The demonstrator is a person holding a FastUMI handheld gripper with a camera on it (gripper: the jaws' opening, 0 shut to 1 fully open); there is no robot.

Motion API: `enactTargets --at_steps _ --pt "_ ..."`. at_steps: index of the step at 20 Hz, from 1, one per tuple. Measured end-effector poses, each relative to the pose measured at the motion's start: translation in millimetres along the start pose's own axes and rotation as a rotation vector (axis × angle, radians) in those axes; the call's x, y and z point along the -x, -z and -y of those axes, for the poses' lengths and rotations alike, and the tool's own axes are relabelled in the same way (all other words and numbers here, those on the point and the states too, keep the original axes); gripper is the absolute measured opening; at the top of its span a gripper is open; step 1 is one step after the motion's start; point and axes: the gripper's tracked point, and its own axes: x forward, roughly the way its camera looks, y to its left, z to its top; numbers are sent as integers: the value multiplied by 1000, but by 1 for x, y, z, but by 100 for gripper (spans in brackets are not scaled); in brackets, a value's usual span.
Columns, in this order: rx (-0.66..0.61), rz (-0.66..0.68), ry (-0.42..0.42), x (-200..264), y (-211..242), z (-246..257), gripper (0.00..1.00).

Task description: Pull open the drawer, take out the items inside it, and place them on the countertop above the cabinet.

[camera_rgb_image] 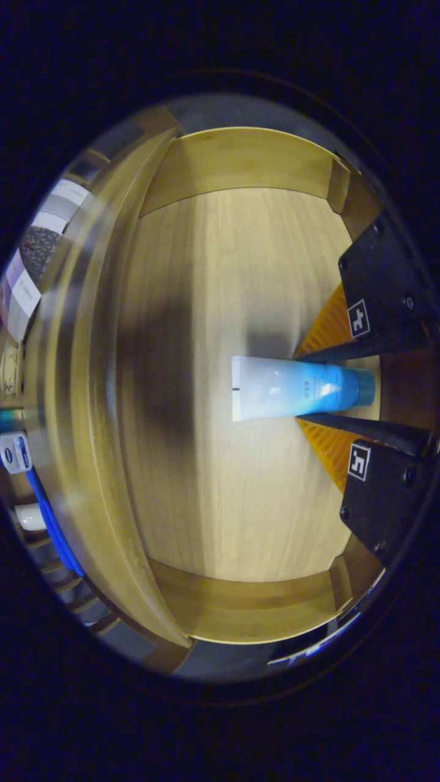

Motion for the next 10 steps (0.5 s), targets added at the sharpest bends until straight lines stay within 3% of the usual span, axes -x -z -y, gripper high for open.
enactTargets --at_steps 10 --pt "25 158 -43 93 -20 -6 49"
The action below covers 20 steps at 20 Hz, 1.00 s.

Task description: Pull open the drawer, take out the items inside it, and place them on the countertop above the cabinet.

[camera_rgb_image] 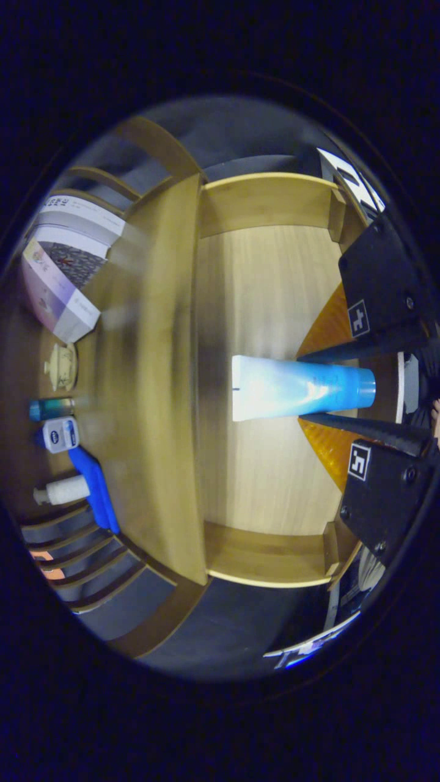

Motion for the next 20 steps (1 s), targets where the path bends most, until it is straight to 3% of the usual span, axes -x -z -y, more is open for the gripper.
enactTargets --at_steps 9,20 --pt "-6 87 3 30 -88 -8 49" --pt "-31 81 16 -10 -164 -1 49"
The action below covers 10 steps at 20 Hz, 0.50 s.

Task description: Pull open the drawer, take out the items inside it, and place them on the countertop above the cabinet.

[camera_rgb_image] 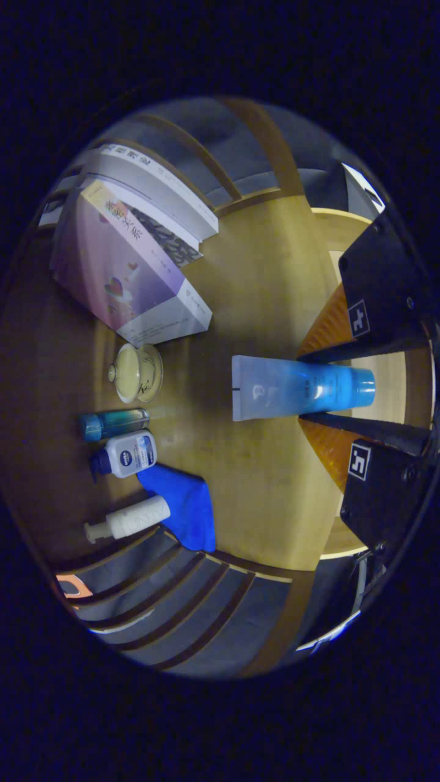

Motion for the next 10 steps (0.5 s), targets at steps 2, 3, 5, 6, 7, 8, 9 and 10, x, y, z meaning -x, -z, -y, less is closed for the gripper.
enactTargets --at_steps 2,3,5,6,7,8,9,10 --pt "-5 -7 -2 -9 -3 0 49" --pt "-12 -7 6 -14 -4 2 49" --pt "-31 -13 9 -24 -4 4 49" --pt "-45 -12 9 -31 -5 5 49" --pt "-60 -14 9 -35 -2 6 49" --pt "-56 13 9 -30 -7 5 49" --pt "-39 9 16 -35 -7 6 50" --pt "-22 18 26 -37 -5 7 50"
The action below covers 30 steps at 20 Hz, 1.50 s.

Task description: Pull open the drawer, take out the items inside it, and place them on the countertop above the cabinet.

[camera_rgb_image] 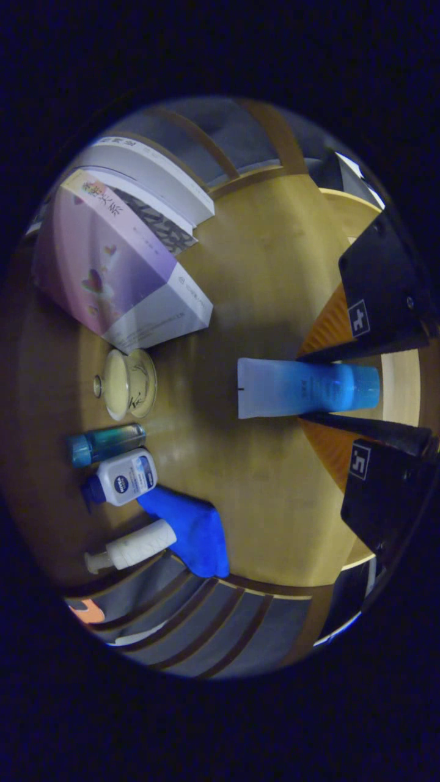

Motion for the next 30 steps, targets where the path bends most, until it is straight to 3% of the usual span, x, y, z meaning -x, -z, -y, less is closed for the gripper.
enactTargets --at_steps 6,9,13,17,24,30 --pt "10 120 26 14 -1 0 57" --pt "1 221 -37 47 1 -9 59" --pt "60 451 -59 106 9 -9 64" --pt "21 594 -124 136 47 -10 99" --pt "16 808 -184 194 114 7 99" --pt "34 954 -171 227 172 21 100"
